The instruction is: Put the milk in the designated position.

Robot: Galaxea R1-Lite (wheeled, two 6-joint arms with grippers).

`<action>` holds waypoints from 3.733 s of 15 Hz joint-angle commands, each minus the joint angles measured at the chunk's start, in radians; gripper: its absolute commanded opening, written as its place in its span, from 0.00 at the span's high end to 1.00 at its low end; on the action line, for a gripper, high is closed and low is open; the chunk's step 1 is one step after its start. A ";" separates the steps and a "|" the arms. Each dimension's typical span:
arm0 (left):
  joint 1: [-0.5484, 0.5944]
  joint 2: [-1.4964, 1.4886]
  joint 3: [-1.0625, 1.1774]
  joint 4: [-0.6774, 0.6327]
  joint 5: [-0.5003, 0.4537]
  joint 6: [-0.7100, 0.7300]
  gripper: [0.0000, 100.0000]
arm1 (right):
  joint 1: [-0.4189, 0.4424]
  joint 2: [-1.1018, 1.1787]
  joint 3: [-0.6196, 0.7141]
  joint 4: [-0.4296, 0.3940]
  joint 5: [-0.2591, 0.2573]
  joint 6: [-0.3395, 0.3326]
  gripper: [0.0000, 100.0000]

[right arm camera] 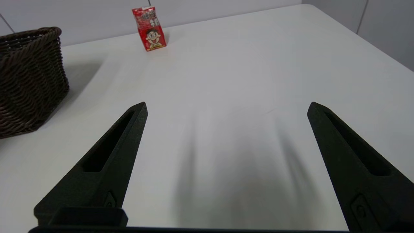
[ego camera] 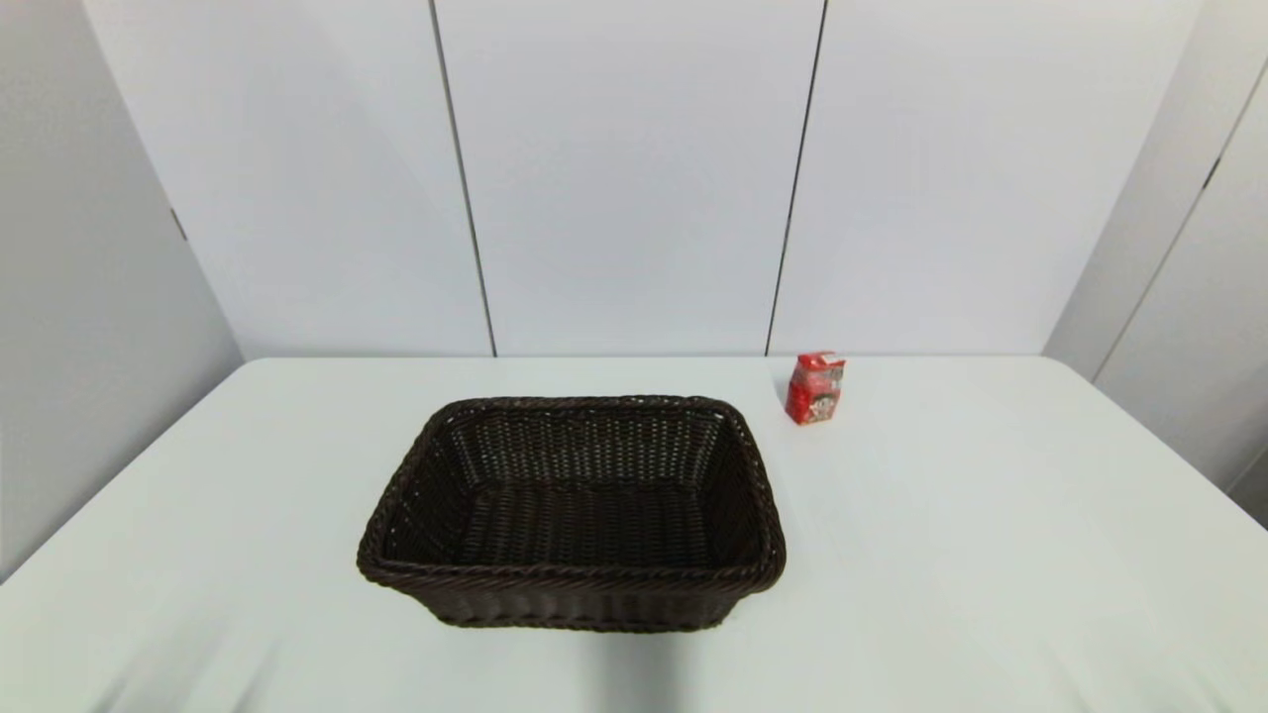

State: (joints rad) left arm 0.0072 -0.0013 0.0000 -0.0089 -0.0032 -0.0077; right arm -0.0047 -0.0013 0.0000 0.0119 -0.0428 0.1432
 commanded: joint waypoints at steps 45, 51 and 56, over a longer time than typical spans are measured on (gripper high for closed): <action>0.000 0.001 0.000 0.000 0.000 0.000 0.00 | 0.074 2.245 -1.439 -0.136 0.590 -0.415 1.00; 0.000 0.001 0.000 0.000 0.000 0.000 0.00 | 0.063 2.117 -1.308 -0.170 0.593 -0.416 1.00; 0.000 0.001 0.000 0.000 0.000 0.000 0.00 | 0.104 2.127 -1.370 -0.182 0.601 -0.419 1.00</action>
State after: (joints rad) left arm 0.0072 -0.0013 0.0000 -0.0089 -0.0032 -0.0072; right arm 0.0764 2.1272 -1.3494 -0.1674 0.5545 -0.2717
